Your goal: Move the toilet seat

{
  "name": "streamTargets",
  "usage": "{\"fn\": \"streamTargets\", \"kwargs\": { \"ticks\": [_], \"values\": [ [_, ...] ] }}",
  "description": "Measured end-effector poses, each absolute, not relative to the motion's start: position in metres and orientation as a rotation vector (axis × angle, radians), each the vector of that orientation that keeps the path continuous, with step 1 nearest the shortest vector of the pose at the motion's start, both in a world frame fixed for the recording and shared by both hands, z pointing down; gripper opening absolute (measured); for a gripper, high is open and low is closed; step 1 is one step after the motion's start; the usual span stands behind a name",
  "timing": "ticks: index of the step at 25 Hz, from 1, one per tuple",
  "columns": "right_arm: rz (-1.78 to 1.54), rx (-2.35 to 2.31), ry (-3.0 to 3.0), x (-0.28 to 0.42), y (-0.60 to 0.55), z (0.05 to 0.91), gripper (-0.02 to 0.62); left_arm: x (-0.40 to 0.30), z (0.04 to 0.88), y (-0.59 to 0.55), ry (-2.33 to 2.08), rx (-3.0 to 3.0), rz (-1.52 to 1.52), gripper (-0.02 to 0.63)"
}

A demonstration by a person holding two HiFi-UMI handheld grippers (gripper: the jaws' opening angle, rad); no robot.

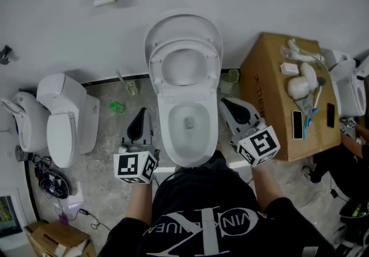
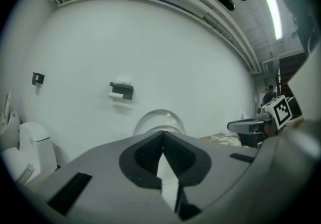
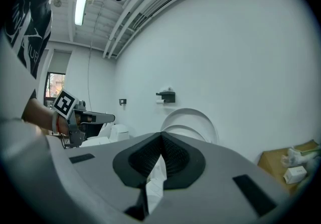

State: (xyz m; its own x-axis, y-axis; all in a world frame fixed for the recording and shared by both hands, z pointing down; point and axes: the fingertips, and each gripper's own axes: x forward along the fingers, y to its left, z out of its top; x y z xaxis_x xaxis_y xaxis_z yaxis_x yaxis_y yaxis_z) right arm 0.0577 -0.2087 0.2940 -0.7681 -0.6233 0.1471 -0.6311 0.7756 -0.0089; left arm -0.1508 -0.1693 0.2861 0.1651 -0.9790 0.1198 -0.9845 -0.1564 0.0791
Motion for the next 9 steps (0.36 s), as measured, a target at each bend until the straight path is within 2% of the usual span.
{"fn": "streamTargets", "kwargs": {
  "ticks": [9],
  "values": [
    [0.102,0.988,-2.832,0.0587,-0.2139,0.2984,0.009,-0.1461,0.2908,-0.177,-1.932,2.287,0.066,0.003]
  ]
}}
